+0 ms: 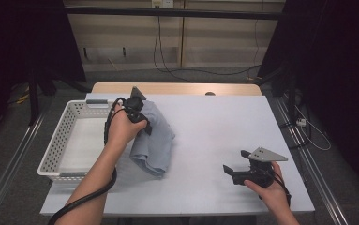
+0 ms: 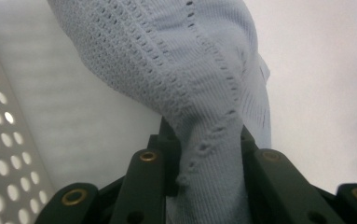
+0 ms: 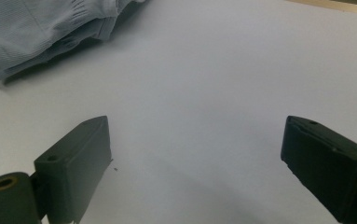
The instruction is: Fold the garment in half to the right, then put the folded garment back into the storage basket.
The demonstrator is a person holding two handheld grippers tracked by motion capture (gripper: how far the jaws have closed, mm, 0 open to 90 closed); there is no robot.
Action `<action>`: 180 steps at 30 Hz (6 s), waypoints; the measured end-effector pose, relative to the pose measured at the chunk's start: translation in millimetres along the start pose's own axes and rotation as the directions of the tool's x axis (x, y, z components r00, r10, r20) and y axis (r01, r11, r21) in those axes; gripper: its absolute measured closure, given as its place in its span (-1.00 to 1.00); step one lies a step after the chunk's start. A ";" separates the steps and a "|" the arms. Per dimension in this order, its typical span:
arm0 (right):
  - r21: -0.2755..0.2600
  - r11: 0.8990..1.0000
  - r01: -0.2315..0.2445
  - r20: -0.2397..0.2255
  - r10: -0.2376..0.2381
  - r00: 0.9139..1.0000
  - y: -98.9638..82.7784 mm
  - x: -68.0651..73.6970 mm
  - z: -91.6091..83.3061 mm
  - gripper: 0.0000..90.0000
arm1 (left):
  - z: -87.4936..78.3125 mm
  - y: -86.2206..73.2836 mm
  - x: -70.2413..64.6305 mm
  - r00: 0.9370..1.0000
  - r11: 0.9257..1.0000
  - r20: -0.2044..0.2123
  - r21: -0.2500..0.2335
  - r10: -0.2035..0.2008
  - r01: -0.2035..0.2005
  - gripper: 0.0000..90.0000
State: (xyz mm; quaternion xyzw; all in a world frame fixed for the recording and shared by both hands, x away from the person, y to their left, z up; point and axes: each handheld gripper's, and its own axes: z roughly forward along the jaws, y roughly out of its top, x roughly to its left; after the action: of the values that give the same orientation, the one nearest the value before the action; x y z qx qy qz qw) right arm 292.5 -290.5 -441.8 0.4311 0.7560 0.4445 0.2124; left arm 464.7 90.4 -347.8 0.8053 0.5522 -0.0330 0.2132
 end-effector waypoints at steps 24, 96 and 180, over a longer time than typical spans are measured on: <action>-0.008 1.000 0.001 0.002 -0.001 1.000 1.3 0.5 0.4 -0.83 | -13.0 7.1 4.9 1.000 1.000 -0.017 0.010 0.012 -0.012 0.64; -0.009 1.000 0.000 0.001 0.000 1.000 1.3 -2.3 0.2 -0.83 | -65.7 52.9 2.2 0.991 0.996 -0.097 -0.002 0.087 -0.088 0.64; -0.008 1.000 -0.004 0.006 0.004 1.000 0.0 -1.6 -0.8 -0.83 | -133.7 67.9 56.8 0.976 0.995 -0.217 -0.085 0.034 -0.054 0.64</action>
State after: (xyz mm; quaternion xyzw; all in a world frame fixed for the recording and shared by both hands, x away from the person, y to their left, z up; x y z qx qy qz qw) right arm 292.8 -292.2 -441.5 0.4331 0.7527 0.4466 0.2152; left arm 523.7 170.6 -222.1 0.8057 0.5549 0.0841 0.1893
